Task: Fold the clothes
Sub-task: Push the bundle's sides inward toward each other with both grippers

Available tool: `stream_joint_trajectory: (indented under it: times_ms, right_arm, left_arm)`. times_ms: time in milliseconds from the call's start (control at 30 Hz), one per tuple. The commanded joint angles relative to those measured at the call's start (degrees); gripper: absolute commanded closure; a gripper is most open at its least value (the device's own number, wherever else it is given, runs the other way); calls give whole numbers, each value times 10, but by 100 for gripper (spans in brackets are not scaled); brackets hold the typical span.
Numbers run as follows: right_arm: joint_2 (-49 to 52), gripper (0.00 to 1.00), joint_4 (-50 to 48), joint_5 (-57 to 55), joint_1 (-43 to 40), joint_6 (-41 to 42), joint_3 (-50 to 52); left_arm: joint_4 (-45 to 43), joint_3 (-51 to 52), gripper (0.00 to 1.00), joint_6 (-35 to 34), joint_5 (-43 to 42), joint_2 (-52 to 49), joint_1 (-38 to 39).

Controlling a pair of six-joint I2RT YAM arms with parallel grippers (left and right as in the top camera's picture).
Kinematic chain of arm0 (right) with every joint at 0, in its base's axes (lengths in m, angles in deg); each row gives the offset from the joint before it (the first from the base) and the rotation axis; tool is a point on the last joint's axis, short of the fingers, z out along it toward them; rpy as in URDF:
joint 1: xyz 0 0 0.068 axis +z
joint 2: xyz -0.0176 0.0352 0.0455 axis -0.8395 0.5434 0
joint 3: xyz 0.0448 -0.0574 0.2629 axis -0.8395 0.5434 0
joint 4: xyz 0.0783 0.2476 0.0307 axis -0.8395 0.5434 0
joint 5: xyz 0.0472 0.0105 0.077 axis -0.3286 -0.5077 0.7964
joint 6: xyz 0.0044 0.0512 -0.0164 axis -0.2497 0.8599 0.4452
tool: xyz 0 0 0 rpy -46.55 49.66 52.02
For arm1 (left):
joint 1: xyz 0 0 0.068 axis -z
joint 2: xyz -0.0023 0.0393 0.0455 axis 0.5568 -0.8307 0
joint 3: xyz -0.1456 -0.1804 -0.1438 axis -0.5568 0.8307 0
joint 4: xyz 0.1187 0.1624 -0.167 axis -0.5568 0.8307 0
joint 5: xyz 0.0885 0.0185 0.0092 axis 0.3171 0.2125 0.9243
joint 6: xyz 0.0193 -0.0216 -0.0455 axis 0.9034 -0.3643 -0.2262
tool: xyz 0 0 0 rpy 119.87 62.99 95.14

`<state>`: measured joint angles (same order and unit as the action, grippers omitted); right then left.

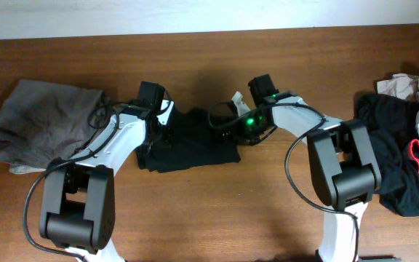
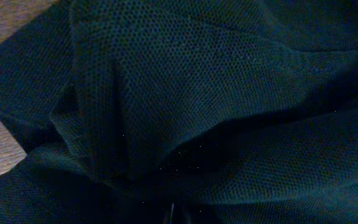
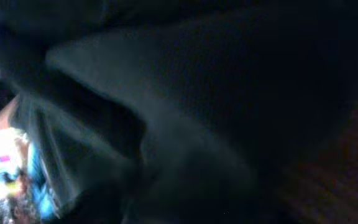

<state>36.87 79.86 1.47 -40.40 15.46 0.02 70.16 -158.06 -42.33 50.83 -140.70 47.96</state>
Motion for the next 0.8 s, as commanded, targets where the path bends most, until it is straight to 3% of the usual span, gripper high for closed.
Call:
stream_joint_trajectory:
  times_ms: [0, 167, 300, 533, 633, 767]
  right_arm:
    - [8, 68, -2, 19, 10, -12, 7]
    - [-4, 96, 10, 22, 2, -12, 5]
    - [-45, 96, 40, -1, -22, -11, 3]
    - [-137, 96, 188, -216, -55, -25, -33]
    - [-150, 96, 242, -283, -55, -27, -61]
    - [-152, 96, 288, -293, -48, -26, -101]
  left_arm:
    - [1, 5, 94, 1, -9, -17, 1]
    - [1, 5, 94, 1, -8, -17, 1]
    - [1, 5, 93, 10, -8, -17, 1]
    - [10, -13, 72, 12, -63, -17, -2]
    - [11, -19, 70, 12, -94, -17, -2]
    - [12, -20, 71, 12, -97, -17, -2]
